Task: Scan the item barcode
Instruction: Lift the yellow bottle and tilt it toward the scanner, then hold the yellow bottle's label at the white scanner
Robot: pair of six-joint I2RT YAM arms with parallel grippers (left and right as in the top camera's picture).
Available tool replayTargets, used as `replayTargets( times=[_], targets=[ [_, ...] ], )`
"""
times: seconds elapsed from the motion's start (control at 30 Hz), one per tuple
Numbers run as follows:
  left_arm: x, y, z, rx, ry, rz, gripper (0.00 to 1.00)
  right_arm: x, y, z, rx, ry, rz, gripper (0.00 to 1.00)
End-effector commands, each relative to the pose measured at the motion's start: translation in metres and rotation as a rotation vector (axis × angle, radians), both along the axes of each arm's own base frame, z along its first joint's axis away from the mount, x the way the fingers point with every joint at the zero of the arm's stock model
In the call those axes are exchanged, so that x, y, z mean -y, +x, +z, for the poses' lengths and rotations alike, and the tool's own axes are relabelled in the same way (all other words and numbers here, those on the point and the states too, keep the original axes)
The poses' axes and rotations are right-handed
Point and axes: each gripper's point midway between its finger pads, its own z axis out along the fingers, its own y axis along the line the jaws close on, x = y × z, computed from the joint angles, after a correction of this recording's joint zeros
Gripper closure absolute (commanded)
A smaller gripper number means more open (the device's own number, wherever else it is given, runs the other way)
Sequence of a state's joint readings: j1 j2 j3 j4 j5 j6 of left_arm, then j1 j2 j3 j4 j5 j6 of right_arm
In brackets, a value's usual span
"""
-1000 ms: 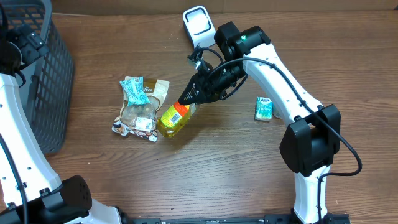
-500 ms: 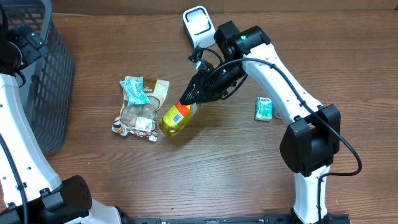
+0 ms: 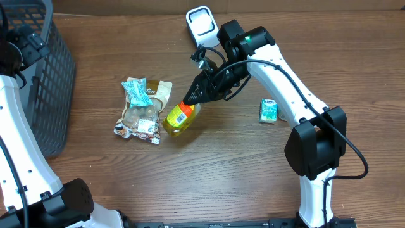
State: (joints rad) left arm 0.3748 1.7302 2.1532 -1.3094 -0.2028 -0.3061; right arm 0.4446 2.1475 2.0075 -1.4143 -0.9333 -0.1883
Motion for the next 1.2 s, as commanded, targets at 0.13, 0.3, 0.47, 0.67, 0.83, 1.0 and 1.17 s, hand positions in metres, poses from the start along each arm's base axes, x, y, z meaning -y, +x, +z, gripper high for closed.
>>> replayTargets(
  times=[0.13,0.3,0.47,0.67,0.83,1.0,1.17],
  targets=[
    [0.000,0.002,0.003,0.001,0.014,-0.014,0.00,0.015,0.011,0.011,0.161,-0.086,-0.005,0.89],
    [0.000,0.002,0.003,0.001,0.014,-0.014,0.00,0.040,0.031,-0.014,0.270,-0.297,-0.037,0.89],
    [0.000,0.002,0.003,0.001,0.014,-0.014,0.01,0.066,0.069,-0.028,0.413,-0.499,-0.142,0.93],
    [0.000,0.002,0.003,0.001,0.014,-0.014,0.01,0.085,0.136,-0.013,0.674,-0.627,-0.333,0.96],
    [0.000,0.002,0.003,0.001,0.014,-0.014,0.00,0.078,0.178,0.036,0.870,-0.565,-0.456,0.96],
    [0.000,0.002,0.003,0.001,0.014,-0.014,0.01,0.088,0.215,0.077,1.055,-0.585,-0.614,0.96],
    [0.000,0.002,0.003,0.001,0.014,-0.014,0.01,0.081,0.231,0.105,1.221,-0.572,-0.615,0.96]
  ],
)
